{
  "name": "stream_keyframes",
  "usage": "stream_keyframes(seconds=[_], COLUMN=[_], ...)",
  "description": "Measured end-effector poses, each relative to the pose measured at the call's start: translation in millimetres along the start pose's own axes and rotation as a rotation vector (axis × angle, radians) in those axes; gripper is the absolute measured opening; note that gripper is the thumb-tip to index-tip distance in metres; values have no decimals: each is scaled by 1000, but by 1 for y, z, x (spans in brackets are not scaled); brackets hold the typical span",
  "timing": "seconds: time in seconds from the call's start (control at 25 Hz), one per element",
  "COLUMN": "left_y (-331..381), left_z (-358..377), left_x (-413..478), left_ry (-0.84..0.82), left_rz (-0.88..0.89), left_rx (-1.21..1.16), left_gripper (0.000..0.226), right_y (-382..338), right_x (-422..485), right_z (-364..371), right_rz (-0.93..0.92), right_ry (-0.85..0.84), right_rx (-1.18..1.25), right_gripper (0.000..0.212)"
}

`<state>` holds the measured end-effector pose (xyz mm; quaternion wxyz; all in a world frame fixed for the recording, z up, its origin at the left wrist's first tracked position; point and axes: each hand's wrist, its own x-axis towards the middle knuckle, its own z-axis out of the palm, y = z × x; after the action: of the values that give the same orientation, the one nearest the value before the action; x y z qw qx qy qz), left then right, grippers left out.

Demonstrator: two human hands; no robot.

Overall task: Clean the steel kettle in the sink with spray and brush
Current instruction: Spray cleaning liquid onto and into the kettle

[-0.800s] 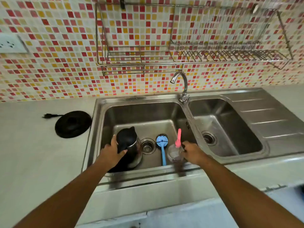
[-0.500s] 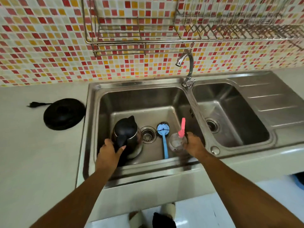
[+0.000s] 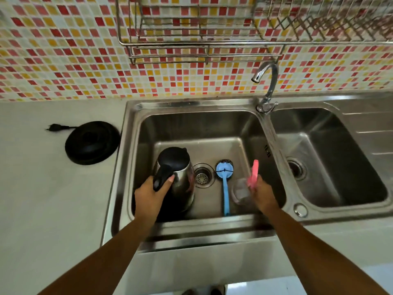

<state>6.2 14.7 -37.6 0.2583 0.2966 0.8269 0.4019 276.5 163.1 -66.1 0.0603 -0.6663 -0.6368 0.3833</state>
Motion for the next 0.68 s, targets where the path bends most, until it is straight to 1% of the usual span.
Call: stream_keyframes(seconds=[0.04,0.12,0.16,0.24,0.28,0.36,0.4,0.44,0.48,0.52,0.56,0.6,0.68], left_y=[11,26,34,50,59,78,86,93,98,104,109,115,125], left_z=[-7,-23,-33,-52,-62,-77,-82,-87,-91,-93,-94,-94,-90], left_x=[2,7,8,7,5,2,1,1,0,-1,-3,-5,-10], left_ry=[41,55,44,10,-5,-33,-48,-59,-59,-60,-66,-70,-85], left_rz=[37,67,71,98,108,121,138,153,167,186,203,218,278], left_rx=[7,-37,-85,-212,-287,-425,-477,-508,-520,-528,-531,-519,-459], left_gripper=[44,47,46,43,43,48,53,58,60,60,60,61,60], right_y=[-2,-6,-11,-31,-44,-70,-81,-91,-100,-108,-115,-117,-117], right_x=[-7,-23,-33,-60,-76,-105,-119,-129,-137,-144,-152,-157,-165], right_z=[-5,-15,-21,-42,-56,-82,-96,-106,-115,-123,-129,-132,-137], right_rz=[-45,-187,-263,-344,-403,-550,-629,-690,-697,-640,-556,-486,-425], right_ry=[9,25,25,43,83,167,207,235,256,229,145,39,-161], right_rx=[-3,61,138,343,409,463,451,419,396,432,479,511,540], right_gripper=[28,23,21,15,22,42,43,37,26,16,14,18,24])
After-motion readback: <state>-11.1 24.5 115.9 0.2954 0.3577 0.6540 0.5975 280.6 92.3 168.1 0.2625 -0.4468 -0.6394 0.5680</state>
